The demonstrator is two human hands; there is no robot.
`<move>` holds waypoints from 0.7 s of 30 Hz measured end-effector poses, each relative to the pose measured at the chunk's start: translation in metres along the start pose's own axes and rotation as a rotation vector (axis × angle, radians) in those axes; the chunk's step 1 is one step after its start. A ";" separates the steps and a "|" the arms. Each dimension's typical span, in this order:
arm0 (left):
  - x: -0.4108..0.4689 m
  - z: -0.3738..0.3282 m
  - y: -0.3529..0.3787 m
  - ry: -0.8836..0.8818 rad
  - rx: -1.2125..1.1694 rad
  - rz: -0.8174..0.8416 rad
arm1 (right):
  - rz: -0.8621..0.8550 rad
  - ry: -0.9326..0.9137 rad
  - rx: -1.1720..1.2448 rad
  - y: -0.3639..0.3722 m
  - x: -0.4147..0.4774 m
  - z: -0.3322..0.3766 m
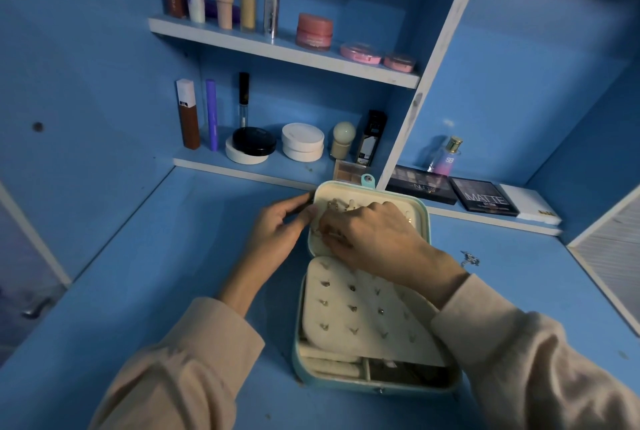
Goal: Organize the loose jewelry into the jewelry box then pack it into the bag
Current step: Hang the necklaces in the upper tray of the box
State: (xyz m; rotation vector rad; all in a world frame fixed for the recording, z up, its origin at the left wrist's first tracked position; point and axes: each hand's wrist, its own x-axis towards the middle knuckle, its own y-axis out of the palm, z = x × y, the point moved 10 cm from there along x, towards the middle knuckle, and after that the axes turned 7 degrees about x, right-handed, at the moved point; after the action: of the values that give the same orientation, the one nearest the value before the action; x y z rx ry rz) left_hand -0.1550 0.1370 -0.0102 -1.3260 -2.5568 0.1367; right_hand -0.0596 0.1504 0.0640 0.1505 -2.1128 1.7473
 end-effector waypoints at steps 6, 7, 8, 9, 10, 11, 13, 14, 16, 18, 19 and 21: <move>-0.001 0.000 0.000 -0.004 -0.026 0.000 | 0.070 0.108 0.098 0.008 0.000 -0.013; -0.001 -0.001 0.001 0.000 -0.032 0.006 | 0.091 0.173 0.171 0.012 -0.001 -0.022; -0.002 -0.002 0.002 0.004 -0.040 0.013 | 0.082 0.229 0.243 0.014 -0.003 -0.031; -0.002 -0.002 0.002 0.006 -0.048 0.016 | 0.063 0.283 0.295 0.014 -0.005 -0.038; -0.002 -0.002 0.002 0.006 -0.054 0.016 | 0.041 0.334 0.337 0.015 -0.008 -0.044; -0.002 -0.001 0.002 0.007 -0.053 0.014 | 0.025 0.378 0.373 0.015 -0.010 -0.049; -0.001 0.000 0.001 0.010 -0.050 0.012 | 0.030 0.417 0.437 0.018 -0.012 -0.053; -0.001 0.000 0.001 0.010 -0.051 0.012 | 0.038 0.416 0.454 0.019 -0.012 -0.053; -0.001 -0.001 0.001 0.009 -0.057 0.007 | 0.042 0.396 0.491 0.017 -0.012 -0.052; -0.001 -0.002 0.001 0.008 -0.060 0.004 | 0.028 0.399 0.562 0.014 -0.014 -0.053; -0.001 -0.001 0.001 0.008 -0.059 0.003 | 0.017 0.427 0.608 0.012 -0.016 -0.056; -0.002 -0.002 0.000 0.008 -0.050 0.001 | 0.010 0.528 0.718 0.014 -0.022 -0.065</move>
State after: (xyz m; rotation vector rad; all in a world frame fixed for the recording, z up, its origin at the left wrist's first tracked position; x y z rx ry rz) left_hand -0.1533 0.1359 -0.0088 -1.3428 -2.5685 0.0680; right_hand -0.0286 0.2122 0.0528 -0.1196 -1.0732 2.1769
